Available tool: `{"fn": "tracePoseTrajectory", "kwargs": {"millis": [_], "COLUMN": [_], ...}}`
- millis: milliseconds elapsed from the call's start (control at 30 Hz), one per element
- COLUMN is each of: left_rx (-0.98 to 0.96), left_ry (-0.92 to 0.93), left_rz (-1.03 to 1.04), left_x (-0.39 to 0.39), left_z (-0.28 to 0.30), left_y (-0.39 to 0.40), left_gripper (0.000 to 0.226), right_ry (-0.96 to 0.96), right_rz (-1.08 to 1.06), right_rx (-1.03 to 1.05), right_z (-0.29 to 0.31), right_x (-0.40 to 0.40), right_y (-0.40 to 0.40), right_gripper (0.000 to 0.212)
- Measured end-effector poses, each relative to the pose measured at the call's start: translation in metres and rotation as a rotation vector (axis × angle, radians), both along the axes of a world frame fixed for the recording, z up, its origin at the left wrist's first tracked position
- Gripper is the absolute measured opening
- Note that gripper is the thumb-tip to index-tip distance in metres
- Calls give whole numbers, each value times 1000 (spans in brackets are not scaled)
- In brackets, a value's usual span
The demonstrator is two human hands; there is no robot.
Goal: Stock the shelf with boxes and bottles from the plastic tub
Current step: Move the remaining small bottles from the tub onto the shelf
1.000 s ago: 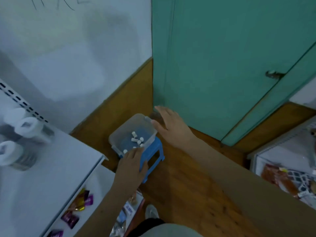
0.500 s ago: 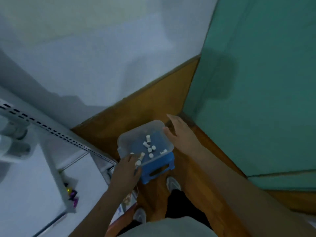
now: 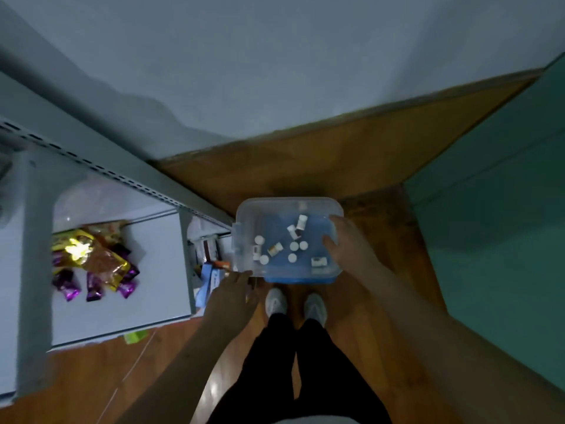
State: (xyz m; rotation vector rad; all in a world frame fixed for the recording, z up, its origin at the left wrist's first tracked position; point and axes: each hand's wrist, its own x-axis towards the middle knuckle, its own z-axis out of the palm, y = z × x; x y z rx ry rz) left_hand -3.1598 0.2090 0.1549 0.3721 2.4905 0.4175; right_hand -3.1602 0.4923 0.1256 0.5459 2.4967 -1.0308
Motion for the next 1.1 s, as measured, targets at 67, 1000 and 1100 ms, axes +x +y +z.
{"fn": "tracePoseTrajectory", "kwargs": {"millis": [67,1000,1100], "left_rx": [7,73,143], "left_ry": [-39,-389,-384], "left_rz": [28,370,442], "left_x": [-2,-98,-104], "left_z": [-22,-310,-286], "left_y": [9,95,83], "left_gripper": [46,30,36], "right_ry": [-33,-36,16], "right_rz": [37,333,184], "right_rx": [5,218,105], "right_z": [-31,-318,-297], "right_x": [-12,-100,-89], "right_y": [4,-40,-30], "right_gripper": [58,30,23]}}
